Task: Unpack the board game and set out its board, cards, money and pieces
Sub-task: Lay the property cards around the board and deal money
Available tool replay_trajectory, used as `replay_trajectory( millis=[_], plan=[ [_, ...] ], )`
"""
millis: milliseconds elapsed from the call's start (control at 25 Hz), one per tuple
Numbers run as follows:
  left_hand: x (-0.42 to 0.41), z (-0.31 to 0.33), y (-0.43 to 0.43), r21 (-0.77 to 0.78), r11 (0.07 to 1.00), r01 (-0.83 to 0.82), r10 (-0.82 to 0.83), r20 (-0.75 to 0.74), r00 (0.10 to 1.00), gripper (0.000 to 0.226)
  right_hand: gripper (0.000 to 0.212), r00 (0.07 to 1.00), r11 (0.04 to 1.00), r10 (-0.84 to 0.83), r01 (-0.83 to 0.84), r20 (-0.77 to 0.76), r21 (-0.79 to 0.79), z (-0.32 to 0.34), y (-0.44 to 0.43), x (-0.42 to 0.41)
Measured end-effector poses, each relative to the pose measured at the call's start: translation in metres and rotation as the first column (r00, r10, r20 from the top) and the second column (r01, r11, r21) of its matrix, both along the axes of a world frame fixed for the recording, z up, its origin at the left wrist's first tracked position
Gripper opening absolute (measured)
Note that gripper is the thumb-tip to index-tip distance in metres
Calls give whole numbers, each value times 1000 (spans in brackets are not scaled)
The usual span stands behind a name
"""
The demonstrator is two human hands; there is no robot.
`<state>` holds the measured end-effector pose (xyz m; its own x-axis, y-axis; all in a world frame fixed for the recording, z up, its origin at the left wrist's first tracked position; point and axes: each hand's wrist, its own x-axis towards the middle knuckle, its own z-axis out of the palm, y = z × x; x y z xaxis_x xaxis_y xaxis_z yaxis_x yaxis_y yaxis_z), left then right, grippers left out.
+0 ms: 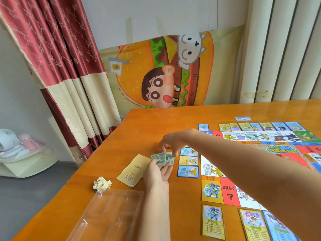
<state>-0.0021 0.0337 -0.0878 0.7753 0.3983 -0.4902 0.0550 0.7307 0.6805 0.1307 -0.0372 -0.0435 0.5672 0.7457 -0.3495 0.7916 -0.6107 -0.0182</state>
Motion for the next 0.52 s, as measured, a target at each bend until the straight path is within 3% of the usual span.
replay_trajectory(
  millis=[120,200,240,320,400,520],
  plan=[
    [-4,7,-3,41,998,-49,44,105,993,22,38,989,956,-92,120,-113,268,12,-10,-7],
    [-6,13,-9,160,985,-62,34,172,984,18,29,956,843,-133,248,-261,478,32,-25,-16],
    [-7,17,-13,232,971,-55,9,195,981,15,24,933,798,-113,291,-342,527,42,-34,-21],
    [-10,24,-25,349,937,-10,-73,223,972,12,27,894,810,-25,281,-448,515,62,-57,-37],
    [-14,31,-39,407,910,79,-186,232,955,10,41,897,869,8,212,-441,447,76,-79,-51],
    [-21,41,-63,440,868,230,-347,205,915,8,40,976,881,-33,131,-216,455,90,-110,-66]
  ],
)
